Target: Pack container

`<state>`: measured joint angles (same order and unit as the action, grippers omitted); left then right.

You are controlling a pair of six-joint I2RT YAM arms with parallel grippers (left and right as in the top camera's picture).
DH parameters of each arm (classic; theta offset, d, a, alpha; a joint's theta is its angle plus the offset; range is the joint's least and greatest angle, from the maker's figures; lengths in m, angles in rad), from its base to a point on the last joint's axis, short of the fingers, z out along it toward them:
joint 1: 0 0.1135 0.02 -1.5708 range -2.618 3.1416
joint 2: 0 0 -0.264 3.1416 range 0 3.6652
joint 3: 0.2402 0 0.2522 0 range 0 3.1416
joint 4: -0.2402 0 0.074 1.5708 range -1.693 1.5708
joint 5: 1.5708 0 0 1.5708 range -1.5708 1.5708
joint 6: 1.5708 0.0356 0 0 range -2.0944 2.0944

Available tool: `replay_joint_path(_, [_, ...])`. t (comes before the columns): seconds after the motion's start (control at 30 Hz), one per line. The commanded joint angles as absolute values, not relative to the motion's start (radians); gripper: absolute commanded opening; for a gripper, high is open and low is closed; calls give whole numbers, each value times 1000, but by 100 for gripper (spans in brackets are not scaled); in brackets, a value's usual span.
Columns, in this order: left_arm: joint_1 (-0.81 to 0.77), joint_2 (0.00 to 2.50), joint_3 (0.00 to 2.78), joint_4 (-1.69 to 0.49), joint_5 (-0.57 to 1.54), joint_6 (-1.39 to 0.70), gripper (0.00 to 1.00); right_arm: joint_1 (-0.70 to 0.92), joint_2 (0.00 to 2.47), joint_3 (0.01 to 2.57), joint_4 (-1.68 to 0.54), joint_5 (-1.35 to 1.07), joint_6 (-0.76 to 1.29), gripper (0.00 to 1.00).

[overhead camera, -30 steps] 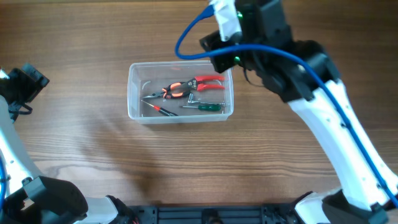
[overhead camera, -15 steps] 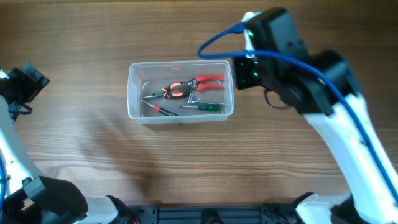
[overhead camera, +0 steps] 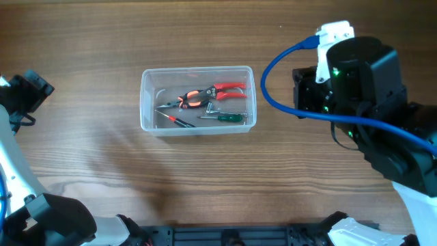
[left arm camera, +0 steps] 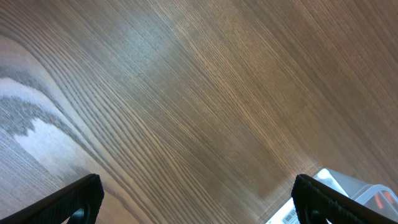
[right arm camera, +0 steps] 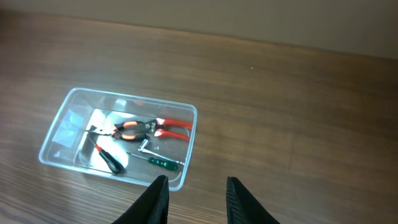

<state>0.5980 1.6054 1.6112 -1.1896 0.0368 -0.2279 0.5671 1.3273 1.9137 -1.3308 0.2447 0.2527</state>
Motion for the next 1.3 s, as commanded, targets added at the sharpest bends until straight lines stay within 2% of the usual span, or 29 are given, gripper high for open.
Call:
replay_joint_path(0.0, [603,1607,1618,-1190,52,-244,100,569,1330,1917,-1333,273,209,30])
replay_joint_path(0.3, [603,1608,1618,-1190,52,-244,100,569,1329,1917,-1347,239,212,31])
replay_joint_path(0.47, [603,1607,1618,-1190,52,-244,100,569,1330,1917,-1348,239,212,41])
replay_joint_path(0.53, [603,1607,1618,-1190,52,-244,100,569,1331,1917,-1343,238,212,49])
replay_joint_path(0.63, [603,1608,1618,-1190,52,-244,100,569,1332,1917,-1346,238,211,66])
replay_joint_path(0.73, [603,1607,1618,-1190,52,-244,100,569,1332,1916,-1347,239,210,76])
replay_joint_path(0.8, [603,1607,1618,-1190,52,-244,100,569,1331,1916,-1347,239,210,80])
replay_joint_path(1.13, [603,1607,1618,-1190,52,-244,100,569,1332,1916,-1347,216,210,85])
replay_joint_path(1.27, [603,1607,1618,-1190,52,-244,100,569,1332,1916,-1346,216,210,99])
